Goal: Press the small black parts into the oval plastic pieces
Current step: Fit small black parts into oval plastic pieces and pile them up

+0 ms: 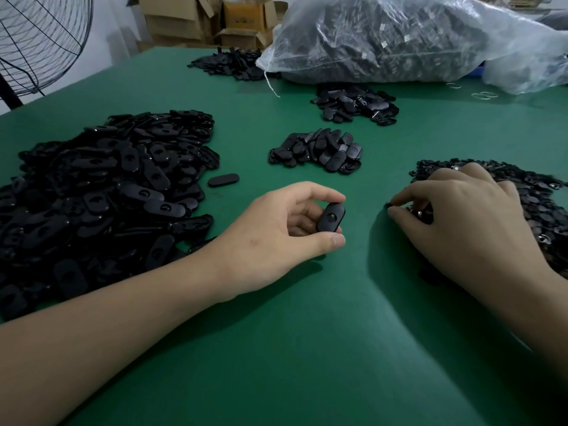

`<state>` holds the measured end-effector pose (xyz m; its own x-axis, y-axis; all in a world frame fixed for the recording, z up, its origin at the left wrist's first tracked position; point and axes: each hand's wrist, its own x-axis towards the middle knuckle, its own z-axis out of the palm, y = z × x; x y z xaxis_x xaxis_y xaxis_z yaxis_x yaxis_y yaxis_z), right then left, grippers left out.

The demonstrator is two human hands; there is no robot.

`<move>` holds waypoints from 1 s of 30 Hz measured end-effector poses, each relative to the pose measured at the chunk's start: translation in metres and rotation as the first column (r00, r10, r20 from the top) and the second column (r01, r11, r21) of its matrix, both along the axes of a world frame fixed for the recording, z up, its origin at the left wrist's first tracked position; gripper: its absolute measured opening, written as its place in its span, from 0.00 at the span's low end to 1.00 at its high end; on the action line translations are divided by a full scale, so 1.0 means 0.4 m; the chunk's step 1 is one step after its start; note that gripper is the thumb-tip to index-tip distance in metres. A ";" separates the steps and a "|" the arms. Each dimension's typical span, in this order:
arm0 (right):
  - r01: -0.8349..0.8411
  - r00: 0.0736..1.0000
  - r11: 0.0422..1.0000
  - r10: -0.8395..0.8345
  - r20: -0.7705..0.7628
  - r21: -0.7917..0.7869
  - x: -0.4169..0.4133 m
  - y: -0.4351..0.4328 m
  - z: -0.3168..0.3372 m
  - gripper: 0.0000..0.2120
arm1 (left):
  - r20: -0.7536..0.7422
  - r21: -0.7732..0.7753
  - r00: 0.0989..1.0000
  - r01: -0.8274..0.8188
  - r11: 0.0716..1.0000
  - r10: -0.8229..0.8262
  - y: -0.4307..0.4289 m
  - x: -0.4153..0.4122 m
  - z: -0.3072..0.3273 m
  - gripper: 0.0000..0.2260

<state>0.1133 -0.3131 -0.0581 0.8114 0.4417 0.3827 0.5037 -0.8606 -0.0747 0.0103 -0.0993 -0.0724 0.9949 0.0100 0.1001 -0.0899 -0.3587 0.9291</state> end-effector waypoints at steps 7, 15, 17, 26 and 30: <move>-0.002 1.000 1.000 0.002 -0.003 0.010 0.001 -0.001 0.003 0.08 | -0.004 -0.001 1.000 0.005 1.000 -0.005 -0.003 -0.001 0.003 0.18; -0.022 0.999 1.000 0.021 -0.025 -0.011 0.000 0.011 -0.001 0.08 | 0.000 -0.011 1.000 -0.003 1.000 0.003 -0.005 -0.002 0.005 0.19; -0.040 0.999 0.999 0.040 -0.030 0.002 -0.001 0.008 0.000 0.06 | 0.000 -0.010 1.000 -0.002 1.000 0.002 -0.004 -0.002 0.005 0.20; -0.203 0.892 0.835 0.373 -0.255 0.512 -0.033 0.021 0.022 0.05 | 0.003 -0.068 1.000 0.013 0.998 -0.013 -0.008 -0.004 0.010 0.23; 0.077 0.579 0.475 0.694 -0.427 0.877 -0.079 0.044 0.020 0.09 | 0.029 -0.099 1.000 0.009 0.995 -0.006 -0.008 -0.003 0.010 0.24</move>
